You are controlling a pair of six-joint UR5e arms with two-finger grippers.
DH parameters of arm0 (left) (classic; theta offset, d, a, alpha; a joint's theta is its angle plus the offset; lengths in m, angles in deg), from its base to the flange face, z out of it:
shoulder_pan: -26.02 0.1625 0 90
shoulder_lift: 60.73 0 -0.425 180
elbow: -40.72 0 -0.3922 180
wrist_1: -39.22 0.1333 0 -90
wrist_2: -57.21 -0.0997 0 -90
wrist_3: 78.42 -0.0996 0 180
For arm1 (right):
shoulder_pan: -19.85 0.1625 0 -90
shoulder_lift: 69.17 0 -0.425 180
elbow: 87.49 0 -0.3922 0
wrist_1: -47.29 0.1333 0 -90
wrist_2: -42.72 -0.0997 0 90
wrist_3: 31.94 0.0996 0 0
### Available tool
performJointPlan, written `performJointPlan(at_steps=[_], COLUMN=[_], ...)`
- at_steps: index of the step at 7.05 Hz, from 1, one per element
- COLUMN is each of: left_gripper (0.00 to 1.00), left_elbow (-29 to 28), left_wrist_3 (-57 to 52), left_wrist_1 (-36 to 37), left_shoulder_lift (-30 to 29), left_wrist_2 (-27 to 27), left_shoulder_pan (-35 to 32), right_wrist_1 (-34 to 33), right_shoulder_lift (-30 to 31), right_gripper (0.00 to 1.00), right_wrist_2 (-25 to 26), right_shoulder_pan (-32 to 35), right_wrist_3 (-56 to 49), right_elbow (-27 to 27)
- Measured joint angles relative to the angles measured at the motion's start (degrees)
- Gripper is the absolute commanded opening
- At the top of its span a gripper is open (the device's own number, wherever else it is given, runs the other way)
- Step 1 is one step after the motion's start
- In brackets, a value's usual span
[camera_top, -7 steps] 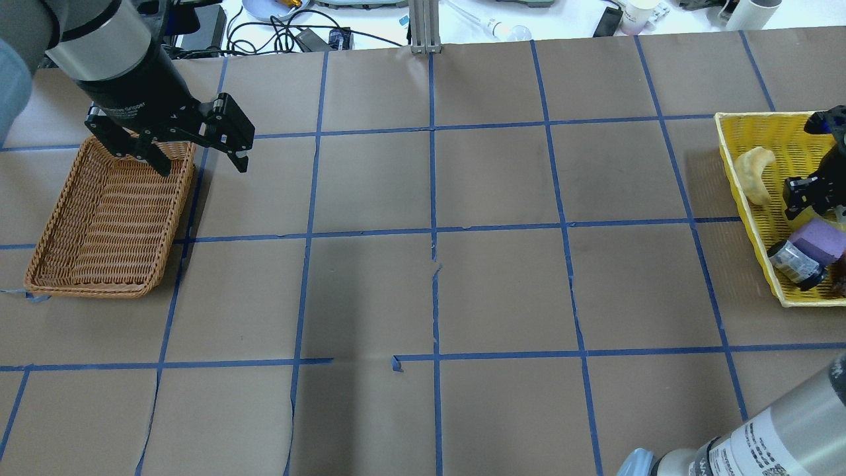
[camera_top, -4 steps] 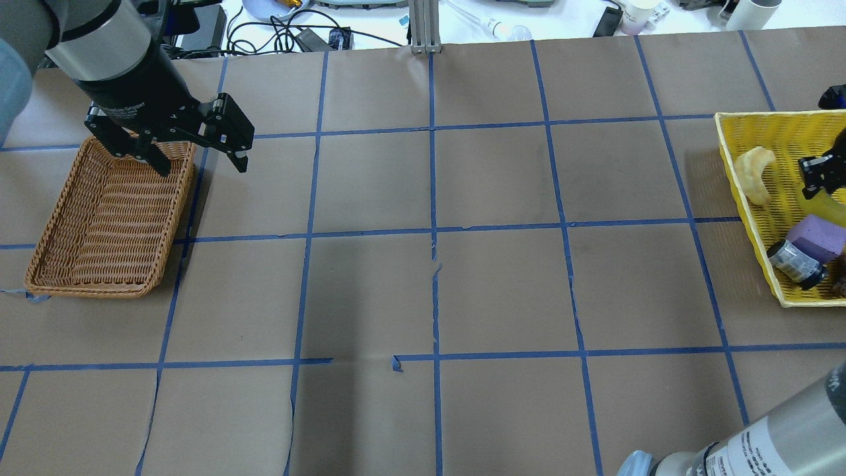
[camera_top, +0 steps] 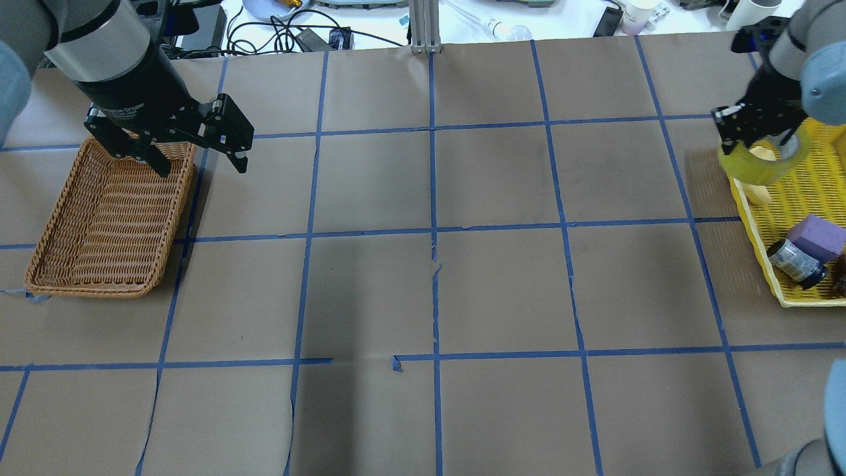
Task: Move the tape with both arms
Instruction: 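Carry the tape roll to the table center and release it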
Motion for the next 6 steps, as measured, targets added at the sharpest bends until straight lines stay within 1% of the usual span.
performJointPlan(at_steps=[2, 3, 4, 6], left_gripper=[1.0, 1.0, 1.0, 1.0], left_elbow=[0.22, 0.29, 0.32, 0.33], left_wrist_3=[-0.06, -0.08, -0.08, -0.09], left_wrist_1=[0.04, 0.02, 0.0, 0.0], left_shoulder_lift=[0.12, 0.19, 0.25, 0.27], left_wrist_2=[0.01, 0.01, 0.01, 0.02], left_shoulder_pan=[0.0, -0.02, -0.01, 0.01], right_wrist_1=[-0.73, -3.4, -6.49, -8.26], right_shoulder_lift=[-1.43, -3.73, -7.64, -16.75], right_gripper=[0.0, 0.0, 0.0, 0.0], right_wrist_2=[-3.58, -5.45, -6.35, -6.59], right_shoulder_pan=[14.16, 19.35, 24.34, 32.09], right_wrist_3=[19.58, 26.29, 31.59, 39.68], right_elbow=[-0.34, -1.32, -4.24, -13.13])
